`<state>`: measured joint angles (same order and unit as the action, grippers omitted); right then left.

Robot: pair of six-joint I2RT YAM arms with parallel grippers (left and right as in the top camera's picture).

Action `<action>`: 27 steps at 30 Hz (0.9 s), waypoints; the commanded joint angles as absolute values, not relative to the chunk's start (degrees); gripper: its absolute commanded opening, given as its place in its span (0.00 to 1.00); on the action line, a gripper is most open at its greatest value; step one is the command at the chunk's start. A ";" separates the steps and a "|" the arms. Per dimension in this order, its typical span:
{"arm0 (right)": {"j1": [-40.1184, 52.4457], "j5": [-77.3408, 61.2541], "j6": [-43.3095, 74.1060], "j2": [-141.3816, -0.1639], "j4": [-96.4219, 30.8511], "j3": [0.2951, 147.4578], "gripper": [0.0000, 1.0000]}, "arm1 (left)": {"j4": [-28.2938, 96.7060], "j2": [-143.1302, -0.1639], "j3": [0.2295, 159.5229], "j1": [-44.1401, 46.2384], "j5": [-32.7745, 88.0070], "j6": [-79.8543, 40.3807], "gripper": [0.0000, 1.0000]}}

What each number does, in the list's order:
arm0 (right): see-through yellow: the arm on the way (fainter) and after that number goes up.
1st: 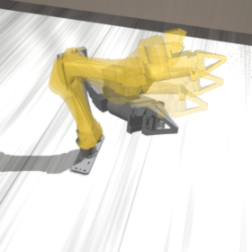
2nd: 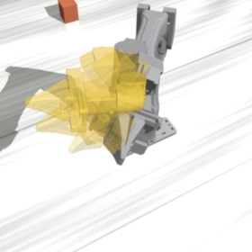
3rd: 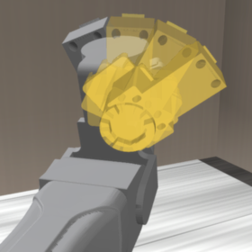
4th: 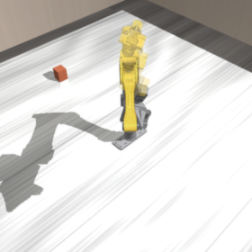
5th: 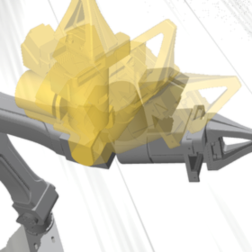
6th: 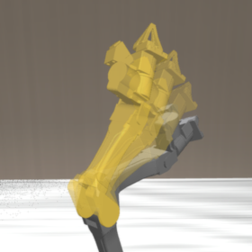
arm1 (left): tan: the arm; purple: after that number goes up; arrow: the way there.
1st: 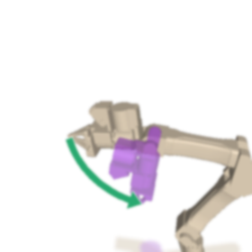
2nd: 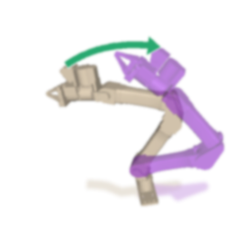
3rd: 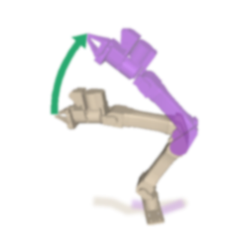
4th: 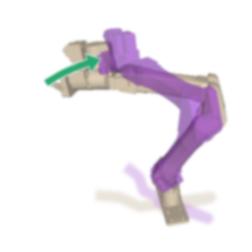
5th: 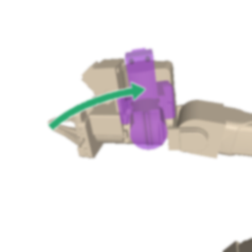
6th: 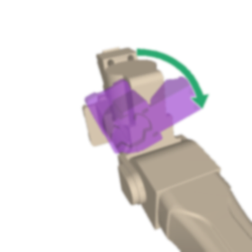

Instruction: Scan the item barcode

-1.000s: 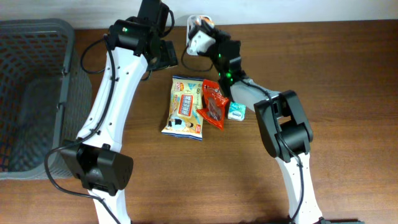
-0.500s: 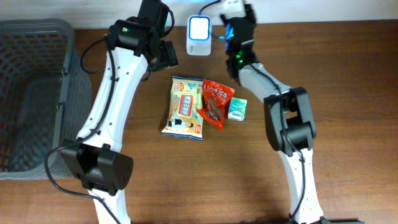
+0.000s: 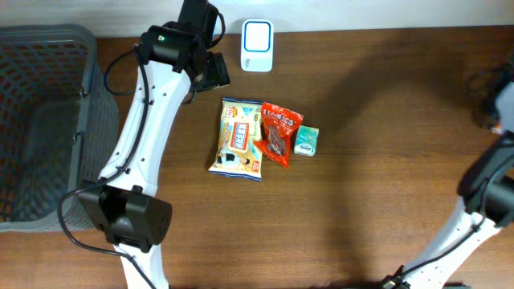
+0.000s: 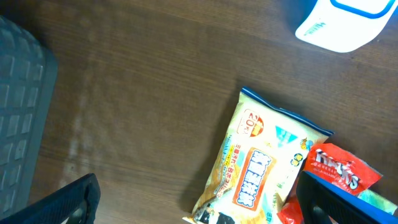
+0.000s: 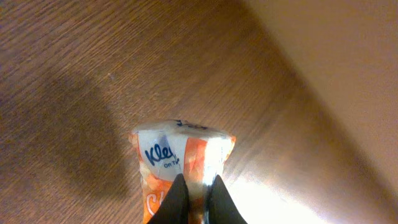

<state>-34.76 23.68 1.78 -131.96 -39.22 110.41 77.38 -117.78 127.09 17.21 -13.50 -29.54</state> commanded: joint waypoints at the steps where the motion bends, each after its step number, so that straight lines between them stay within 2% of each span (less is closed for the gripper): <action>1: -42.35 -1.10 7.64 -129.69 -39.44 110.15 0.76 | 77.49 -116.99 127.55 17.12 -13.28 -29.23 0.99; 2: -43.90 -6.50 8.03 -129.69 -39.77 110.15 0.99 | 77.47 -116.99 127.55 17.12 -13.30 -29.23 0.99; 5: -44.47 -8.62 8.01 -127.79 -42.61 110.30 0.99 | 77.49 -116.99 127.55 17.12 -13.28 -29.23 0.99; 9: -38.17 -13.87 8.01 -110.93 -45.43 110.76 0.99 | 77.49 -116.99 127.55 17.12 -13.28 -29.23 0.99; 12: -30.20 -25.65 8.01 -105.58 -61.06 110.69 1.00 | 77.49 -116.99 127.55 17.12 -13.28 -29.23 0.99; 13: -23.83 -27.62 7.92 -106.74 -67.31 108.66 0.99 | 77.49 -116.99 127.55 17.12 -13.28 -29.23 0.99; 15: -14.59 -27.33 7.77 -108.20 -67.72 103.04 0.82 | 77.49 -116.99 127.55 17.12 -13.30 -29.23 0.99; 16: -8.49 -26.28 7.81 -109.40 -65.89 99.00 0.68 | 77.47 -116.99 127.55 17.19 -13.30 -29.23 0.99; 17: -4.34 -26.13 7.84 -110.21 -63.29 95.92 0.64 | 77.49 -116.99 127.55 17.19 -13.30 -29.23 0.99; 18: 0.40 -23.81 9.93 -111.11 -58.70 91.66 0.63 | 77.49 -116.99 127.55 17.19 -13.28 -29.23 0.99; 19: 3.62 -17.50 17.08 -111.79 -54.39 87.72 0.62 | 77.49 -116.99 127.55 17.19 -13.28 -29.23 0.99; 21: 6.39 -15.86 24.64 -112.75 -47.68 82.35 0.57 | 77.49 -116.99 127.55 17.19 -13.28 -29.23 0.99; 25: 7.55 -17.52 26.02 -114.02 -39.46 74.08 0.57 | 77.49 -116.99 127.55 17.19 -13.30 -29.23 0.99; 27: 7.55 -20.03 26.02 -114.02 -31.24 68.88 0.57 | 77.49 -116.99 127.55 17.19 -13.28 -29.23 0.99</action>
<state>7.18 -18.04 25.08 -113.36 -36.34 73.12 77.38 -117.78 127.09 17.23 -13.50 -29.56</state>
